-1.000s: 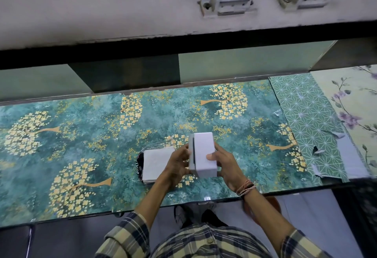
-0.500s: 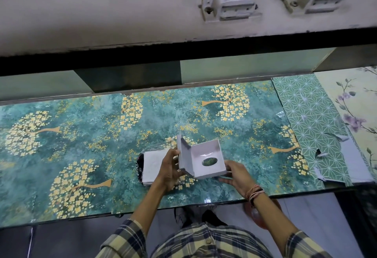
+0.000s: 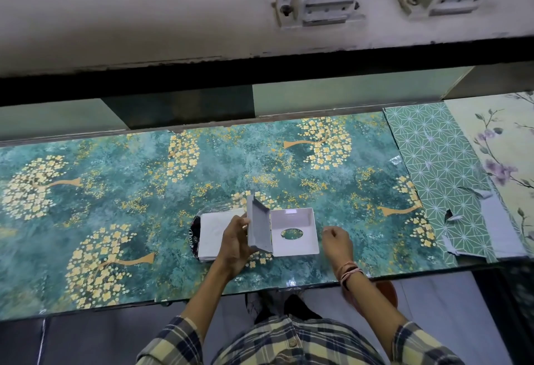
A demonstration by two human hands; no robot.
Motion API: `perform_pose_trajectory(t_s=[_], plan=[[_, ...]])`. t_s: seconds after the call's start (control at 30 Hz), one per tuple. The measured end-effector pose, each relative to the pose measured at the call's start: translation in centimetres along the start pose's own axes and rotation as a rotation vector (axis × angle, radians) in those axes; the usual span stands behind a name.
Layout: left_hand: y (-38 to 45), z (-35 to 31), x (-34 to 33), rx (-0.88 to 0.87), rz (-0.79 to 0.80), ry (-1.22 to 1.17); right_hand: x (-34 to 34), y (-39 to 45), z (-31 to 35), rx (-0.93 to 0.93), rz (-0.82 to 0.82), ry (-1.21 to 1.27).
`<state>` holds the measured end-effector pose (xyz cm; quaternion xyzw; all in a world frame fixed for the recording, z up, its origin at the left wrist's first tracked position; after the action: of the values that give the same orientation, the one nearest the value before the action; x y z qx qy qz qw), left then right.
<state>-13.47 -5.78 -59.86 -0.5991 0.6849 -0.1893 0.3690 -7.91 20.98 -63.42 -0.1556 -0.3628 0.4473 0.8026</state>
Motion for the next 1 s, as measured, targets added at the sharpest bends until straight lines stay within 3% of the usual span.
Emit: perform_pose_trajectory(t_s=[0.07,0.1,0.17,0.23,0.3,0.53,0.67,0.83,1.0], plan=[[0.2,-0.4,0.3,-0.004,0.013,-0.083,0.6,-0.8,3.0,0.124,-0.038,0.018],[0.3,-0.7,0.2,-0.001,0.035,-0.132,0.1,-1.2,4.6,0.17,0.022,0.054],[0.4,-1.8,-0.2,-0.018,0.076,-0.207,-2.6,-1.9,6.9,0.173,0.271,0.15],[0.7,-2.8,-0.8,-0.033,0.069,-0.239,-5.6,-2.4,7.8,0.045,0.516,0.271],[1.4,-3.5,-0.6,-0.058,-0.016,-0.145,-7.1,-2.5,9.0,-0.005,0.602,0.332],[0.2,-5.5,5.7,-0.182,-0.41,0.255,-5.9,3.9,10.9,0.133,0.223,0.048],[-1.3,-5.1,9.0,-0.198,-0.551,0.413,-6.2,6.7,11.4,0.158,0.143,-0.019],[-2.4,-4.2,10.6,-0.17,-0.589,0.561,-7.3,10.0,10.1,0.142,0.165,-0.182],[-2.5,-3.9,10.5,-0.176,-0.541,0.74,-6.5,5.5,13.0,0.214,0.084,-0.257]])
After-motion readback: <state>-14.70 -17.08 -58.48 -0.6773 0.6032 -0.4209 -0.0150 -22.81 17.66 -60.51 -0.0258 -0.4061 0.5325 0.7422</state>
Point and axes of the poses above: each hand's wrist, its own y-axis towards the middle knuckle, its own x-axis out of the back of the hand, z = x × y, the point moved 9 cm from there along y, towards the middle knuckle, and after that the axes turned 6 degrees about y, right-handed, at the moved point
